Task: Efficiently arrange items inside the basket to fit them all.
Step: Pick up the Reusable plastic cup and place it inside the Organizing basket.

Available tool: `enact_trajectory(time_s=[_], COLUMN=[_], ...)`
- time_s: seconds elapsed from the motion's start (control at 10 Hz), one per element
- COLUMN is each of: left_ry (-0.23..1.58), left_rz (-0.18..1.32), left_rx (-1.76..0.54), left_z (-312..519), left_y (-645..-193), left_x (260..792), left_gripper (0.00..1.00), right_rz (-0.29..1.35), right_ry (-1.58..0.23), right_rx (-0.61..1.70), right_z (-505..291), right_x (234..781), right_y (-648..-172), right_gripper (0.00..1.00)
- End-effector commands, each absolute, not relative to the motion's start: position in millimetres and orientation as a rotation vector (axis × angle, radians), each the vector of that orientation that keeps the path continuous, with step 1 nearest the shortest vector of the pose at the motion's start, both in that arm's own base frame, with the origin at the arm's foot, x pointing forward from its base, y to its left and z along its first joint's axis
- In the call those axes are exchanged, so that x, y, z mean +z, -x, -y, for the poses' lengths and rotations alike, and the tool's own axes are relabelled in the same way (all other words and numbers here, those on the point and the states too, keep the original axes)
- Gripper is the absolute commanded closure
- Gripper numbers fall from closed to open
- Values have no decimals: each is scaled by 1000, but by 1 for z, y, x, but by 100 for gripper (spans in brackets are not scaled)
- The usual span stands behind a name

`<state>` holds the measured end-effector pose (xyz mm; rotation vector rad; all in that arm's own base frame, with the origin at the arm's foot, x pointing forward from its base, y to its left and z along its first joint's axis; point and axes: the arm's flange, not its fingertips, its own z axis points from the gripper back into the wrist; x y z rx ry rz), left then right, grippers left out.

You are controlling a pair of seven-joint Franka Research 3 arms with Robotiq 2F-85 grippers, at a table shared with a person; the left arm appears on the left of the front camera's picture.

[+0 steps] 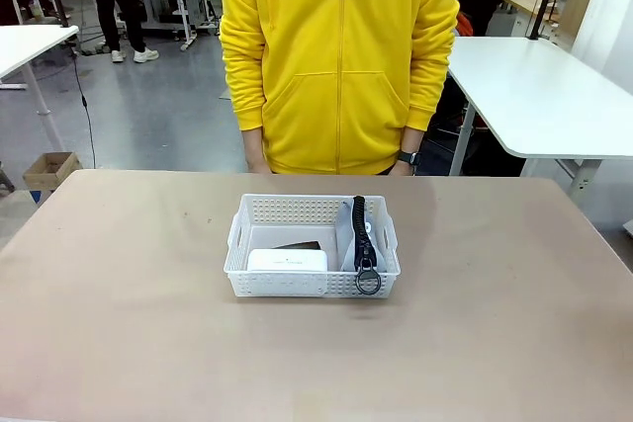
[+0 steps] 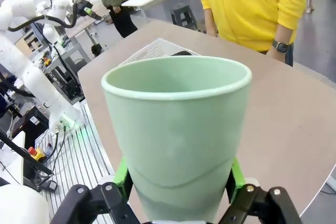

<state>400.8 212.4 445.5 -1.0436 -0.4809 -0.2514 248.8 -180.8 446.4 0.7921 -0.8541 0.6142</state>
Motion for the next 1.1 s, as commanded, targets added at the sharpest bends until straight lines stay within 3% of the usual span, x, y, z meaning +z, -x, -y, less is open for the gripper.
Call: enact_trajectory(time_s=[0.0, 0.4, 0.7, 1.0], left_ry=[1042, 1042, 1042, 1042], left_rz=[472, 472, 472, 472], left_rx=[-258, -258, -258, -258], left_z=[-212, -212, -212, -212], left_y=[-398, -398, -398, -398], left_x=[448, 448, 448, 448], left_gripper=[0, 0, 0, 0], right_rz=[858, 777, 635, 520], right_ry=[-792, -584, -409, -304], right_rx=[611, 1088, 1412, 1658], right_z=[181, 25, -127, -268], right_x=[449, 525, 540, 534], right_y=[-246, -337, -404, -424], right_gripper=[15, 15, 15, 15])
